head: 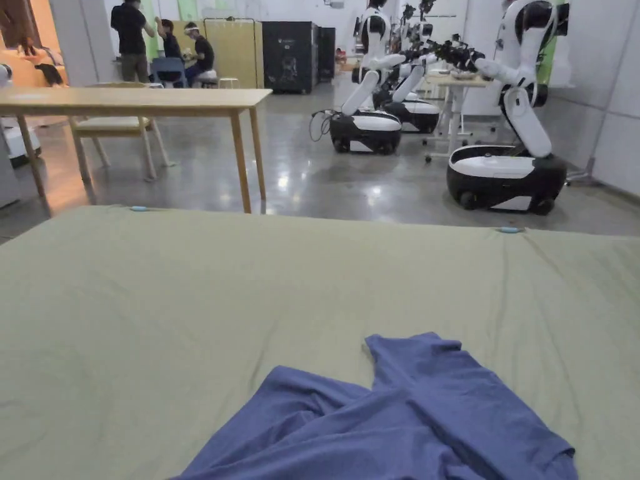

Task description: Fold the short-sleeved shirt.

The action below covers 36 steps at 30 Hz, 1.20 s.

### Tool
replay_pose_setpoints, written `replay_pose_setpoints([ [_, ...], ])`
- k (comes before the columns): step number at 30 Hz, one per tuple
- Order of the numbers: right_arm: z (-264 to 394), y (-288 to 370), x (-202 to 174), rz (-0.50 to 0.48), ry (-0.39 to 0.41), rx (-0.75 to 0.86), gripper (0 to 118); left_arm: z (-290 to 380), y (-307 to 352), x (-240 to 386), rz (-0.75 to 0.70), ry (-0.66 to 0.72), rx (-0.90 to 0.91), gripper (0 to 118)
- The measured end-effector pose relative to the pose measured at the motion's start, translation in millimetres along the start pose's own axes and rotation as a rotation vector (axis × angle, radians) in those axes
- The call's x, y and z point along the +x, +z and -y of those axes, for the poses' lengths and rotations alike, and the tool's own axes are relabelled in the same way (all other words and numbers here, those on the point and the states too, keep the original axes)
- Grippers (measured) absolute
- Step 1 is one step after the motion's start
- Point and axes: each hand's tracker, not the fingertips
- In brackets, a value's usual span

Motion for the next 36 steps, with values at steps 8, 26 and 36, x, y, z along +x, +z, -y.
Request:
replay_pose_setpoints([
  [8, -6, 41, -38, -0.045, -0.011, 0.084, 2, 9, 7, -8, -0.034, -0.021, -0.011, 1],
  [26, -7, 28, -44, -0.029, -0.024, 0.017, 2, 36, -128, -10, -0.118, -0.107, -0.215, 57],
  [36, -35, -33, -29, -0.061, 0.095, -0.018, 2, 35, -92, 16, -0.035, -0.144, -0.112, 4],
])
